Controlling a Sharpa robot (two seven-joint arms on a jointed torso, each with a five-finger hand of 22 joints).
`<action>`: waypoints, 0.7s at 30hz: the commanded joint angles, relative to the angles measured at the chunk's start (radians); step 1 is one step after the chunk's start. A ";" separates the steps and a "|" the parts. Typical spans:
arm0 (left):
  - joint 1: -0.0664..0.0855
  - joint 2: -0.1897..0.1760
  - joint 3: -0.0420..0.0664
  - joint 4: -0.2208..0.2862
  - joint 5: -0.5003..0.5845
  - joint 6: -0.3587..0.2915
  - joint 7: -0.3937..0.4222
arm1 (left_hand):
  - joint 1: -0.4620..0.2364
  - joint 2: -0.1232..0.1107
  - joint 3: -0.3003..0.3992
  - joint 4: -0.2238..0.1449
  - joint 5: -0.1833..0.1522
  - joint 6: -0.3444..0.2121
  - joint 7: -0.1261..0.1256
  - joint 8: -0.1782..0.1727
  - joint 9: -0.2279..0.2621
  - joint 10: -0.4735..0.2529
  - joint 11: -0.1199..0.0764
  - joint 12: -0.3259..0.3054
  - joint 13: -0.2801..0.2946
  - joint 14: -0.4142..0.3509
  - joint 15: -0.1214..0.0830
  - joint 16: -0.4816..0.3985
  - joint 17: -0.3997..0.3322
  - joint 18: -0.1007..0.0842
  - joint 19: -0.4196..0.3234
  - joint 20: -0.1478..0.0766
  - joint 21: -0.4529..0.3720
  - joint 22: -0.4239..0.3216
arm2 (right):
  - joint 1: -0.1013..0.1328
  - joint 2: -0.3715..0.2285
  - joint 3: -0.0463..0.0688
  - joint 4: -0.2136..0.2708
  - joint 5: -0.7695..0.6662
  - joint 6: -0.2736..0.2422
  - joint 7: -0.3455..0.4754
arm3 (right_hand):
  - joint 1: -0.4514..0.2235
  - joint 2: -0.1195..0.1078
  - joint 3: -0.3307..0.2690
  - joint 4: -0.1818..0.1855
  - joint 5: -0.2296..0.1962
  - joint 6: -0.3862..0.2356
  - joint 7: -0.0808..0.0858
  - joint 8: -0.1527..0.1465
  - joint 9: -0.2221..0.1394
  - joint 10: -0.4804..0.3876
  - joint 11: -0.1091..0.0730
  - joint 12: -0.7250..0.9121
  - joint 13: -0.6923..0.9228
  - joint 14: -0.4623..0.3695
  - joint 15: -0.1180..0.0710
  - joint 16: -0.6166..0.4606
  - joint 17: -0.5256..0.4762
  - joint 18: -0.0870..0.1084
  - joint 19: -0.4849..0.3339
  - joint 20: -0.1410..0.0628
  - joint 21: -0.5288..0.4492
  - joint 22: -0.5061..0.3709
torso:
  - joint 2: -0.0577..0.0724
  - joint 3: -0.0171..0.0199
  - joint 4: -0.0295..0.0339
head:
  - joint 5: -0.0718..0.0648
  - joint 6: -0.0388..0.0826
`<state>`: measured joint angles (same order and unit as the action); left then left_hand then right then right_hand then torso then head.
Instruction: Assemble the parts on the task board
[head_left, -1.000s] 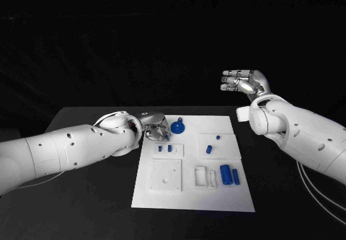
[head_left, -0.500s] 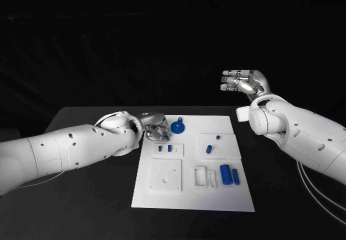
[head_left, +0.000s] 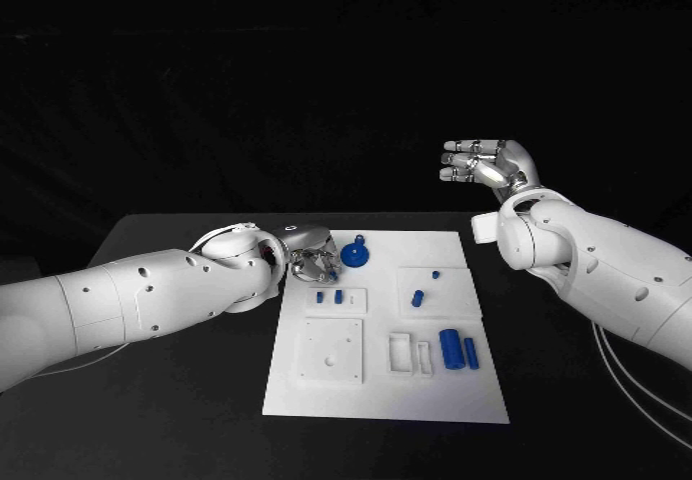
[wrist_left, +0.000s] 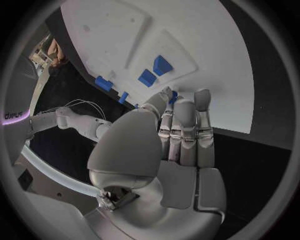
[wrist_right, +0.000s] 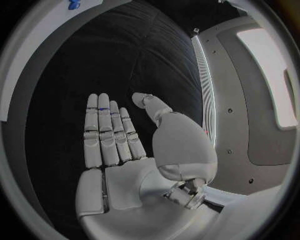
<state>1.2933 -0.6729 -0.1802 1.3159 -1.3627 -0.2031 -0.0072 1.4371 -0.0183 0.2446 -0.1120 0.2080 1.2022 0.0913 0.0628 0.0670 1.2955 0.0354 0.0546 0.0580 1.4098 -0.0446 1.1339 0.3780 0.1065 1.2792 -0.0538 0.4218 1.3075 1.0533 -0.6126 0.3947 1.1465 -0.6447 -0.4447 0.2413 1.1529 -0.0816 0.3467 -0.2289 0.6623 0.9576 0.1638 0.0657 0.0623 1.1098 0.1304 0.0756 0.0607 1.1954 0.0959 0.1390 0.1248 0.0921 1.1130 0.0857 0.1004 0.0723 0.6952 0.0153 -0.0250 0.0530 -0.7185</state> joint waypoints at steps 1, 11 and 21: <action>-0.003 0.006 -0.003 0.001 -0.006 0.023 0.004 | 0.004 0.004 -0.002 -0.005 -0.001 0.012 -0.001 0.001 0.002 0.015 -0.002 0.005 0.002 0.004 -0.002 -0.006 -0.001 0.014 -0.005 -0.002 0.004 0.019 | 0.000 0.000 0.000 0.002 -0.007 0.016 0.006 | -0.008 0.002 -0.006 -0.001 0.007 -0.004 -0.001 -0.005 -0.001 -0.006 0.001 0.000 -0.001 -0.009 0.000 0.003 -0.001 -0.005 -0.009 -0.001 -0.003 -0.001 | 0.000 0.0001 -0.0001 | 0.000 0.000; -0.003 0.011 -0.018 -0.005 -0.025 0.079 -0.009 | 0.005 0.007 -0.010 -0.011 -0.006 0.026 -0.003 0.002 0.002 0.026 -0.006 0.005 0.002 0.001 -0.004 -0.006 -0.001 0.010 -0.009 -0.005 0.003 0.019 | 0.000 -0.001 0.000 0.003 -0.007 0.016 0.006 | -0.008 0.002 -0.006 -0.001 0.007 -0.004 -0.001 -0.005 -0.001 -0.006 0.001 0.000 -0.001 -0.009 0.000 0.003 -0.001 -0.005 -0.009 -0.001 -0.003 -0.001 | 0.000 0.0001 -0.0007 | -0.001 -0.002; -0.003 0.013 -0.024 -0.012 -0.035 0.079 -0.012 | 0.005 0.008 -0.013 -0.015 -0.006 0.032 -0.005 0.001 0.002 0.031 -0.007 0.005 0.002 0.000 -0.005 -0.005 0.000 0.008 -0.010 -0.006 0.004 0.019 | 0.000 -0.002 0.000 0.002 -0.007 0.017 0.006 | -0.008 0.002 -0.006 -0.001 0.007 -0.004 -0.001 -0.005 -0.001 -0.006 0.001 0.000 -0.001 -0.009 0.000 0.003 -0.001 -0.005 -0.009 -0.001 -0.003 -0.001 | 0.000 -0.0002 0.0004 | -0.002 -0.003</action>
<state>1.3022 -0.6619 -0.1942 1.3039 -1.3803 -0.1874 -0.0096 1.4371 -0.0184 0.2335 -0.1229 0.2079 1.2286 0.0877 0.0610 0.0673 1.3186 0.0299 0.0557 0.0594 1.4098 -0.0445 1.1339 0.3780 0.0999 1.2756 -0.0574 0.4217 1.3073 1.0532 -0.6140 0.3947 1.1472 -0.6447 -0.4431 0.2409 1.1529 -0.0816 0.3467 -0.2289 0.6623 0.9576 0.1638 0.0657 0.0623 1.1098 0.1304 0.0756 0.0608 1.1953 0.0960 0.1390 0.1248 0.0920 1.1130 0.0857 0.1004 0.0723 0.6952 0.0152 -0.0251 0.0513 -0.7213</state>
